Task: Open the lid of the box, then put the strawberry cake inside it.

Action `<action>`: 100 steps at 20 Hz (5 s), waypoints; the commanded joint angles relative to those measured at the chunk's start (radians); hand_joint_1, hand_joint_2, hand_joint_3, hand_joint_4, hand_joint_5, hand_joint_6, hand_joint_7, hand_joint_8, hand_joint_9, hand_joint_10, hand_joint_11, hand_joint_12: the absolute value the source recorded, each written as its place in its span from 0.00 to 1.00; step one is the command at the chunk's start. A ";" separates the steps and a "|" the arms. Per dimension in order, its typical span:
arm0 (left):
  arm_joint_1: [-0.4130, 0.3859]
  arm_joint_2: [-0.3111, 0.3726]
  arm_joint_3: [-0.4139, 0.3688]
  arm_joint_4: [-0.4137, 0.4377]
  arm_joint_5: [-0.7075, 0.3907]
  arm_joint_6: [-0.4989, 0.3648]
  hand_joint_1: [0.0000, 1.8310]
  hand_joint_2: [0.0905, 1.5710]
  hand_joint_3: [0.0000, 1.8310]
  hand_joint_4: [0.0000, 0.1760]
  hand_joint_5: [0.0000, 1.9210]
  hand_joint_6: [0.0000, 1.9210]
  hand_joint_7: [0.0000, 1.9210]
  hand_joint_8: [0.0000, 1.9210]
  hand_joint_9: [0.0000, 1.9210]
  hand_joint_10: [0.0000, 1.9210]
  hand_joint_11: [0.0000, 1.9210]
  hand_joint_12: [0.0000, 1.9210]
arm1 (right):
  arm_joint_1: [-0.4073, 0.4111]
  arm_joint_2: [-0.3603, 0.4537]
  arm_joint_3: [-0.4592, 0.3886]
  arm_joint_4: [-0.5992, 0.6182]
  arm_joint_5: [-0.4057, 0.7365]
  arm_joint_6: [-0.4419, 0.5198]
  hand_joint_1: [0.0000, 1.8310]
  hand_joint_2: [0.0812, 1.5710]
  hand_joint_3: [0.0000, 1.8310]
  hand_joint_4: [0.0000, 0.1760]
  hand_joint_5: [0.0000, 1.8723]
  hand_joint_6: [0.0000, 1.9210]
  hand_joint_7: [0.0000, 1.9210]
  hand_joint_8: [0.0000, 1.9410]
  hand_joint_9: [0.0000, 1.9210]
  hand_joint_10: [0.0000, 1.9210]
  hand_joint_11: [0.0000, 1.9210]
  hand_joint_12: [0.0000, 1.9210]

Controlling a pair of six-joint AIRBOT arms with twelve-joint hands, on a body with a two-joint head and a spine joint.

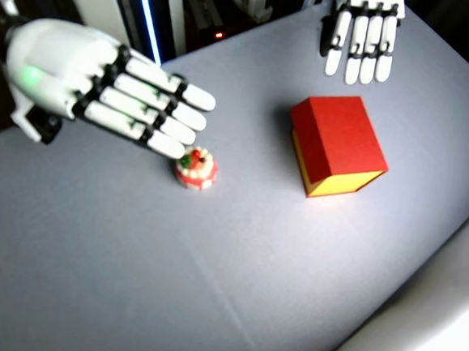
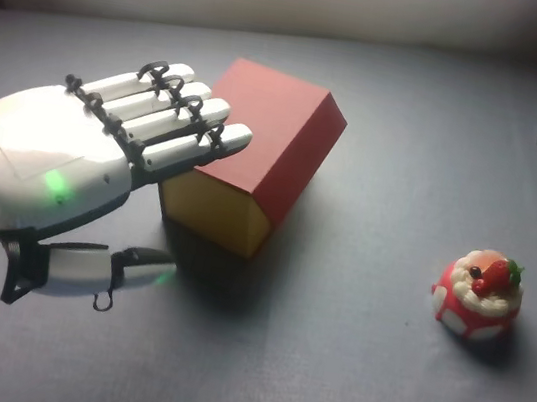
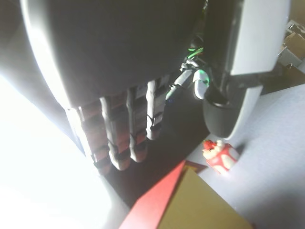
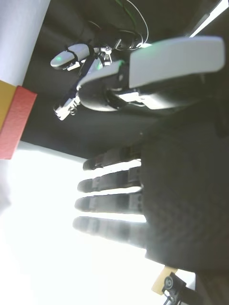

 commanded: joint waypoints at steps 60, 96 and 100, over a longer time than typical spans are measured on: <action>-0.100 -0.208 0.225 -0.422 -0.390 -0.122 0.31 0.86 0.01 0.56 0.00 0.00 0.00 0.00 0.00 0.00 0.01 0.00 | -0.058 -0.054 0.033 0.048 0.126 0.081 0.31 0.82 0.00 0.00 0.00 0.00 0.00 0.00 0.00 0.00 0.00 0.00; 0.098 0.013 0.061 -0.061 -0.209 -0.188 0.30 0.91 0.00 0.10 0.07 0.00 0.00 0.00 0.00 0.00 0.00 0.00 | 0.205 -0.242 0.265 -0.043 -0.386 0.136 0.58 0.73 0.00 0.00 0.17 0.03 0.25 0.06 0.18 0.20 0.00 0.77; 0.103 0.017 0.057 -0.055 -0.208 -0.190 0.32 0.91 0.00 0.12 0.07 0.00 0.00 0.00 0.00 0.00 0.00 0.00 | 0.242 -0.257 0.291 -0.060 -0.413 0.147 0.66 0.79 0.00 0.00 0.37 0.60 0.41 0.84 0.55 0.91 0.55 0.99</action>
